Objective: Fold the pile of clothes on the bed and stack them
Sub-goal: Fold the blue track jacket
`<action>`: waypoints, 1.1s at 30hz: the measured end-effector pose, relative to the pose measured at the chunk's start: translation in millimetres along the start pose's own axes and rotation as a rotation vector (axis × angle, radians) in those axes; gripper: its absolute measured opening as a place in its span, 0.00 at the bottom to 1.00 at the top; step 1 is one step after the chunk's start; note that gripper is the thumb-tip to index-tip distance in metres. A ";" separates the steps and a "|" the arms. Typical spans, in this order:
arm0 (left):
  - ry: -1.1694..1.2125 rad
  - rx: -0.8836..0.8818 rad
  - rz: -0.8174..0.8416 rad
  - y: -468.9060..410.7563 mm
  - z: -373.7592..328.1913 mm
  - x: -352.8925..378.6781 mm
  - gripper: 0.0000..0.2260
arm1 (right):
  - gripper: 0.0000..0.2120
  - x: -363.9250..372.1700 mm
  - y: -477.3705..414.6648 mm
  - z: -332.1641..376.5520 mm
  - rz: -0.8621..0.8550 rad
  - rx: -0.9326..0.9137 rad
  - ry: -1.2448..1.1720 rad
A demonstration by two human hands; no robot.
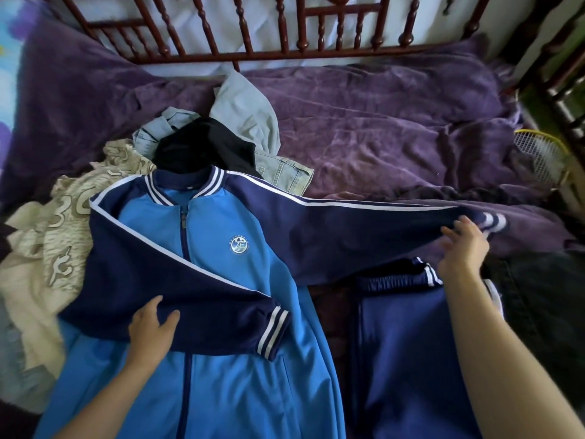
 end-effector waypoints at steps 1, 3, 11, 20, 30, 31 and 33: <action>0.120 0.003 0.003 2.5 -4.9 0.4 0.19 | 0.12 20.2 23.7 9.2 0.078 -0.103 0.057; 0.368 -0.009 0.023 9.4 -16.7 2.5 0.12 | 0.12 64.6 91.1 6.1 0.300 -0.277 0.182; 1.256 -0.458 0.236 40.0 17.9 19.4 0.23 | 0.27 119.3 347.1 -212.4 1.254 -0.444 1.030; 0.807 -0.589 0.340 71.8 92.3 57.9 0.08 | 0.25 23.0 339.3 -292.1 1.082 -0.133 1.475; 0.895 -0.134 0.062 13.2 79.9 -34.4 0.05 | 0.16 18.4 322.7 -264.1 0.743 -0.135 1.406; 0.893 -0.120 0.038 11.3 93.0 -47.4 0.05 | 0.15 17.2 323.0 -265.8 0.728 -0.130 1.415; 0.838 -0.156 0.027 8.8 129.3 -58.5 0.05 | 0.26 16.1 323.6 -270.6 0.707 -0.123 1.418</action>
Point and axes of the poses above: each hand's wrist, its own y-axis away from the middle knuckle, its own x-axis out of the palm, z = x × y, the point moved 10 cm from there along -y, towards the middle knuckle, and after that the axes turned 7 degrees about x, right-handed, at the moved point
